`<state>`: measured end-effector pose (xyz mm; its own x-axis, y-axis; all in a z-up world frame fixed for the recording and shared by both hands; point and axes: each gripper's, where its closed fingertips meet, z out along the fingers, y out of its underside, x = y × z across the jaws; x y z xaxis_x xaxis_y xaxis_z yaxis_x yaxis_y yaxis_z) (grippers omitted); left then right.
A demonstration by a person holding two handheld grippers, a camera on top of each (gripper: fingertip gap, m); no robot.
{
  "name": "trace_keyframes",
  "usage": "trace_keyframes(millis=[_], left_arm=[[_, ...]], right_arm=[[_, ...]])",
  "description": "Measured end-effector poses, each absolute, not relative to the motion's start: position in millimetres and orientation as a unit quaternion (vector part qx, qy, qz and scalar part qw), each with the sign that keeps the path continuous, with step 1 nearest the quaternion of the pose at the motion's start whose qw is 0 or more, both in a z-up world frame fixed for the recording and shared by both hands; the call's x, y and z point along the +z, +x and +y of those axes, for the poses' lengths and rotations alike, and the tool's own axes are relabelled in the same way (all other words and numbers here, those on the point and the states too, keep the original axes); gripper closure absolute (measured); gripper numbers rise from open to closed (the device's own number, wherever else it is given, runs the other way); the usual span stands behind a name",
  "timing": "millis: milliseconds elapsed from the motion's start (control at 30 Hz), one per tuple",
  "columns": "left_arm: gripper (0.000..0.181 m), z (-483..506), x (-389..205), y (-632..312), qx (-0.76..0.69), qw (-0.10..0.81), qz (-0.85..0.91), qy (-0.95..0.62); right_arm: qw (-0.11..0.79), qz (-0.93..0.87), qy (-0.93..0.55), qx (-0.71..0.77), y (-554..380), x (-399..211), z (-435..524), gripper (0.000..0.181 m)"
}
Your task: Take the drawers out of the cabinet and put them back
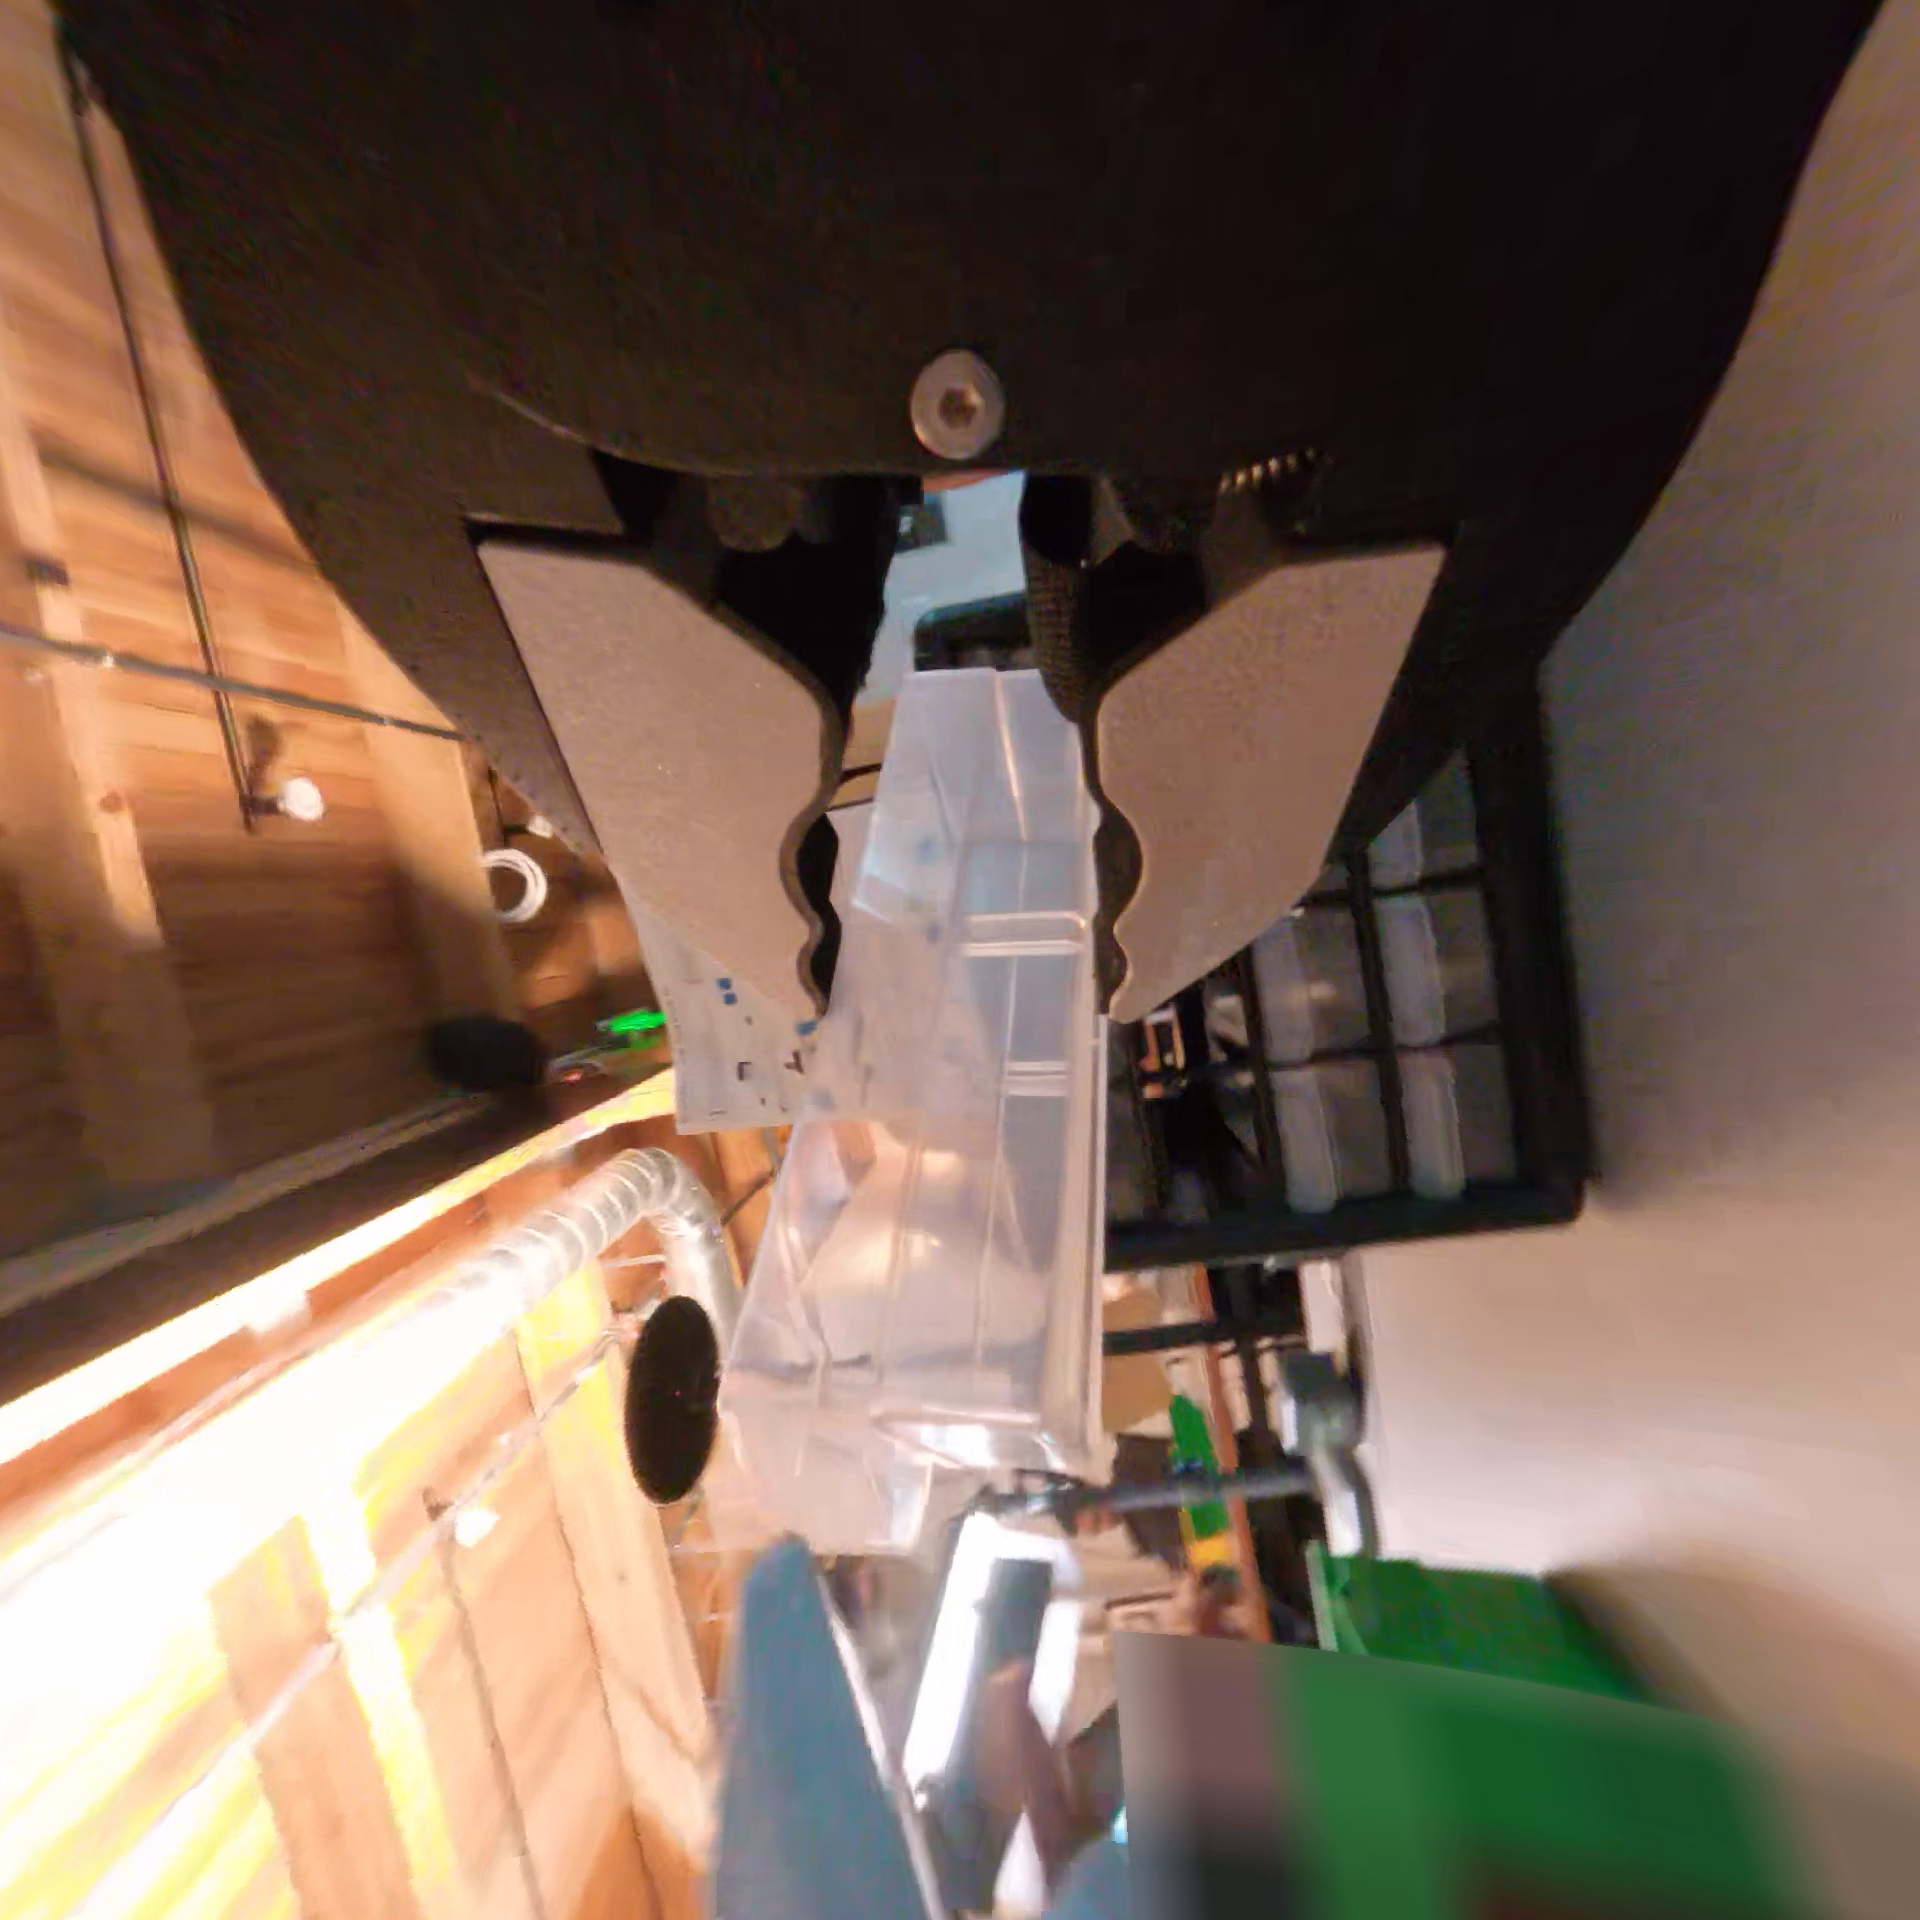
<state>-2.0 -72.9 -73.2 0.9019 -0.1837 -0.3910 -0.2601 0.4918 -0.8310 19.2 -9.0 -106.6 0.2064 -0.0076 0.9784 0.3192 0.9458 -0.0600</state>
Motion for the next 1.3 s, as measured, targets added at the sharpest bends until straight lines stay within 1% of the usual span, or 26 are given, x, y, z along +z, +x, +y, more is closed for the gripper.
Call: trace_keyframes(millis=[33, 67, 133, 167, 233, 333, 433, 467, 567, 667, 733, 800, 867, 933, 967, 1000, 1033, 1067, 1133, 1300], left_arm=[[0.077, -68.9, -76.9, -4.0, 0.126, 0.813, 0.264, -0.504], [0.076, -64.6, -82.4, -6.9, 0.223, 0.776, 0.312, -0.501], [0.078, -56.3, -94.9, -11.8, 0.353, 0.697, 0.388, -0.489], [0.079, -52.2, -98.0, -15.5, 0.398, 0.668, 0.406, -0.481], [0.088, -44.8, -104.4, -14.3, 0.446, 0.631, 0.438, -0.459], [0.104, -35.1, -110.8, -10.2, 0.491, 0.599, 0.463, -0.431], [0.122, -29.9, -113.9, -10.3, 0.504, 0.586, 0.468, -0.429], [0.125, -29.5, -115.3, -10.5, 0.504, 0.582, 0.471, -0.431], [0.127, -31.3, -116.9, -12.5, 0.506, 0.572, 0.475, -0.438], [0.129, -34.3, -112.6, -27.9, 0.545, 0.548, 0.449, -0.448], [0.13, -38.3, -111.9, -42.4, 0.558, 0.539, 0.424, -0.468], [0.13, -43.4, -112.9, -57.9, 0.573, 0.529, 0.397, -0.484], [0.13, -48.4, -114.2, -71.6, 0.592, 0.518, 0.371, -0.494], [0.13, -52.1, -115.0, -81.8, 0.61, 0.507, 0.346, -0.5], [0.13, -53.0, -115.5, -85.7, 0.619, 0.502, 0.335, -0.503], [0.13, -53.4, -116.6, -89.3, 0.627, 0.494, 0.324, -0.507], [0.13, -53.4, -118.0, -92.3, 0.637, 0.484, 0.316, -0.51], [0.13, -53.1, -120.0, -95.0, 0.647, 0.473, 0.307, -0.514], [0.13, -52.5, -124.5, -98.8, 0.664, 0.451, 0.287, -0.522], [0.131, -46.9, -133.7, -97.8, 0.694, 0.416, 0.265, -0.525]], right_arm=[[0.752, -0.638, -0.125, -0.113, 17.5, -112.2, -5.7, 0.134], [0.741, -0.649, -0.13, -0.111, 17.2, -115.2, -2.2, 0.134], [0.72, -0.672, -0.133, -0.109, 17.9, -119.3, 4.0, 0.134], [0.712, -0.681, -0.128, -0.112, 18.0, -120.2, 6.4, 0.134], [0.702, -0.693, -0.118, -0.114, 16.4, -121.4, 8.5, 0.133], [0.698, -0.703, -0.106, -0.087, 11.5, -122.6, 5.8, 0.134], [0.696, -0.708, -0.099, -0.063, 8.4, -124.9, 4.4, 0.133], [0.698, -0.707, -0.097, -0.058, 7.7, -124.6, 4.5, 0.133], [0.699, -0.708, -0.092, -0.045, 4.3, -126.1, 5.0, 0.134], [0.695, -0.709, -0.113, 0.018, -1.2, -126.4, 1.7, 0.135], [0.68, -0.713, -0.15, 0.074, -1.7, -124.6, 6.5, 0.122], [0.668, -0.697, -0.207, 0.16, 1.9, -110.5, 17.4, 0.113], [0.642, -0.663, -0.274, 0.27, 7.1, -87.9, 36.4, 0.114], [0.628, -0.59, -0.37, 0.348, 10.1, -57.9, 80.7, 0.127], [0.608, -0.558, -0.419, 0.379, 11.1, -49.5, 104.4, 0.14], [0.583, -0.523, -0.478, 0.397, 11.5, -45.7, 130.9, 0.156], [0.548, -0.5, -0.54, 0.398, 11.3, -49.3, 155.2, 0.17], [0.505, -0.494, -0.589, 0.393, 10.1, -57.4, 172.6, 0.179], [0.456, -0.496, -0.629, 0.388, 4.8, -69.4, 192.4, 0.181], [0.442, -0.525, -0.648, 0.331, -5.7, -87.0, 209.6, 0.181]])
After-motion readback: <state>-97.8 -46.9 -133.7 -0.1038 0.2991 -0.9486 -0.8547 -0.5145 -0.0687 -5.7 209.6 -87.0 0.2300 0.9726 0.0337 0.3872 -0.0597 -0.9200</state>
